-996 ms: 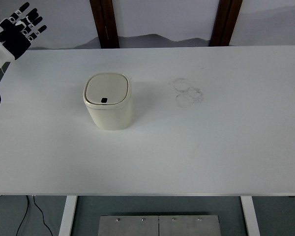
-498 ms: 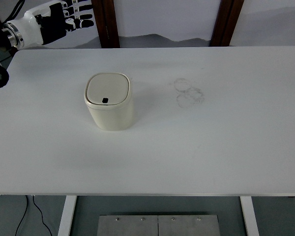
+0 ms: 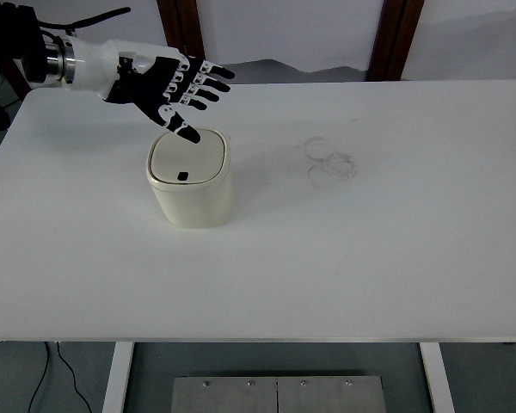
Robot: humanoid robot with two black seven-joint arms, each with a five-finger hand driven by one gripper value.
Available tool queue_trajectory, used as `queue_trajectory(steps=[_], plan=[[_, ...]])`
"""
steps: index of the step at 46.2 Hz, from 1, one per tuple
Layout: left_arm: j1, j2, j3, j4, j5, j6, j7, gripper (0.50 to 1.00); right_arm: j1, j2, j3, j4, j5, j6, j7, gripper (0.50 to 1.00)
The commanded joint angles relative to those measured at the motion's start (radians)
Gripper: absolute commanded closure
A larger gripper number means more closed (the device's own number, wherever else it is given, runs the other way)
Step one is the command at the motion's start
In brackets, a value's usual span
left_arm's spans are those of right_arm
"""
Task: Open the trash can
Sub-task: 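Reach the left hand over the trash can lid, fingers toward its front edge, then press the left hand fingers onto the lid's front edge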
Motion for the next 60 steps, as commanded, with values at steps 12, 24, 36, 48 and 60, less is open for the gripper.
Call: queue_trajectory(steps=[12,24,36,48,60], plan=[[-0.031,-0.002,0.004,-0.006,0.194,-0.005,0.030,0.500,0.000,0.000,0.000,0.000,0.000,0.000,0.000,0.509],[-0.031,-0.019,0.018,-0.054,0.201,-0.005,0.044,0.500,0.000,0.000,0.000,0.001,0.000,0.000,0.000,0.509],[-0.018,-0.037,0.027,-0.084,0.201,-0.005,0.105,0.500,0.000,0.000,0.000,0.000,0.000,0.000,0.000,0.509],[-0.018,-0.037,0.027,-0.097,0.204,-0.005,0.135,0.500,0.000,0.000,0.000,0.000,0.000,0.000,0.000,0.507],[-0.021,-0.040,0.047,-0.113,0.204,-0.005,0.144,0.500,0.000,0.000,0.000,0.000,0.000,0.000,0.000,0.509]])
